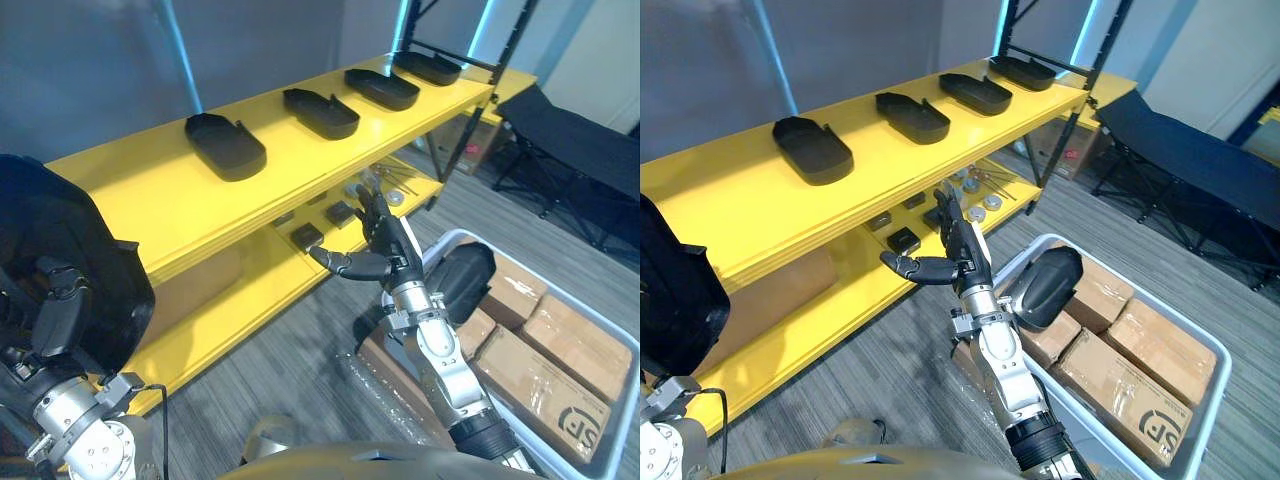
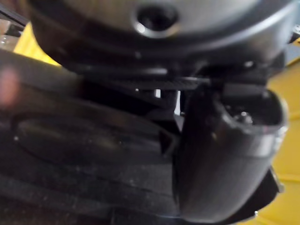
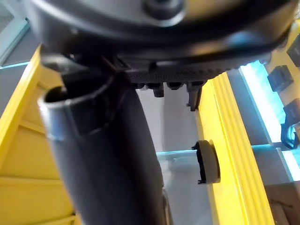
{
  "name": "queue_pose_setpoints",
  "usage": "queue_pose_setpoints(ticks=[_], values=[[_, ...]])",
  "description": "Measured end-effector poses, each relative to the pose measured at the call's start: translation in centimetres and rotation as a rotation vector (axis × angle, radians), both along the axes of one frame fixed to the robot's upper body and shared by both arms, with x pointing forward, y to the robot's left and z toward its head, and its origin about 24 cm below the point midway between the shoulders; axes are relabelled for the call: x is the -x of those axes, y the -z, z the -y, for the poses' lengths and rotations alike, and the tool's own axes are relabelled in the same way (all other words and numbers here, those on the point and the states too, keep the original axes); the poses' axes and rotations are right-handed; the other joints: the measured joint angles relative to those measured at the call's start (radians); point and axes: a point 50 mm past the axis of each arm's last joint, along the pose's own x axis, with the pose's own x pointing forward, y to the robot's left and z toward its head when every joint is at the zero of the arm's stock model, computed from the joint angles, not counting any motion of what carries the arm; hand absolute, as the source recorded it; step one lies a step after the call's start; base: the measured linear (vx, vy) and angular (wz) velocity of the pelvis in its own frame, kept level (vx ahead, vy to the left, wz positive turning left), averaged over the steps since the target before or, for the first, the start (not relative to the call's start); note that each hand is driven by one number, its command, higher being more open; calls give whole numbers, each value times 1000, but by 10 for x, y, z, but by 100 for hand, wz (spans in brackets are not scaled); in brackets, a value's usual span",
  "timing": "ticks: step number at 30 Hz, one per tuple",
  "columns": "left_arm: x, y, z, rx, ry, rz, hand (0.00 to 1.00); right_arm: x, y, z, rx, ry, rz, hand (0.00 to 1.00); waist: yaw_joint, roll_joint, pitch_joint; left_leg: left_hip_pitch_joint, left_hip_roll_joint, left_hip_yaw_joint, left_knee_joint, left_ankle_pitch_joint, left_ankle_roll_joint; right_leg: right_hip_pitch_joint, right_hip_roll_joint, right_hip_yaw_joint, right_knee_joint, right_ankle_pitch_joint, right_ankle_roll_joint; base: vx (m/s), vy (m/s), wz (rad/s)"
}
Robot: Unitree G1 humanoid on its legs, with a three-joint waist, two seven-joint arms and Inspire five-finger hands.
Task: Walk over and take three plastic housings, then place them on the shelf
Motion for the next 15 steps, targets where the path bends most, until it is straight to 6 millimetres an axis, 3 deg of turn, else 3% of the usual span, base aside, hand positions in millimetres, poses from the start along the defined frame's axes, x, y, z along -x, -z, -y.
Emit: queue_pose_setpoints(ticks=[4, 7, 9, 10, 11, 12, 13, 14, 15], values=[[-5, 2, 6, 23, 87, 12, 0, 4, 11, 10, 25, 54, -67, 100, -3, 4, 4, -2, -5, -72, 0, 15, -18, 5, -6, -29, 96, -79, 15, 31, -36, 57], [-7, 3, 9, 26, 109, 8, 0, 8, 16, 18, 30, 79, -88, 100, -7, 16, 10, -6, -4, -97, -6, 29, -22, 8, -8, -49, 133, -103, 12, 21, -45, 31], [-9, 4, 10, 30, 125, 1, 0, 10, 19, 27, 38, 98, -97, 100, -28, 31, 19, -23, -8, -105, -16, 49, -12, 10, -10, -72, 148, -118, 11, -46, -36, 59], [-11, 7, 13, 33, 156, -9, 0, 14, 23, 38, 40, 136, -115, 100, -51, 34, 23, -37, -2, -35, -53, 57, 94, 15, -22, -116, 148, -123, 11, -63, -51, 111], [-15, 9, 15, 36, 187, -17, 0, 18, 25, 46, 39, 171, -125, 100, -72, 30, 24, -45, 24, 72, -74, 70, 153, 30, -27, -163, 147, -113, 14, -38, -51, 134], [-19, 12, 18, 43, 220, -22, 0, 21, 26, 54, 42, 202, -129, 100, -91, 38, 27, -58, 50, 157, -75, 81, 158, 43, -29, -194, 147, -110, 18, -8, 14, 172], [-28, 18, 26, 60, 289, -33, 0, 27, 29, 68, 57, 255, -145, 100, -118, 52, 32, -77, 96, 291, -72, 112, 140, 68, -29, -218, 153, -111, 19, 6, 94, 188], [-33, 23, 35, 86, 351, -49, 0, 32, 31, 84, 88, 304, -157, 100, -132, 78, 32, -74, 116, 364, -84, 176, 98, 80, -33, -224, 169, -123, 30, 6, 110, 163], [-35, 25, 39, 96, 372, -55, 0, 33, 31, 90, 102, 317, -158, 100, -134, 87, 34, -71, 112, 368, -95, 203, 57, 83, -41, -218, 183, -140, 43, -10, 131, 92]])
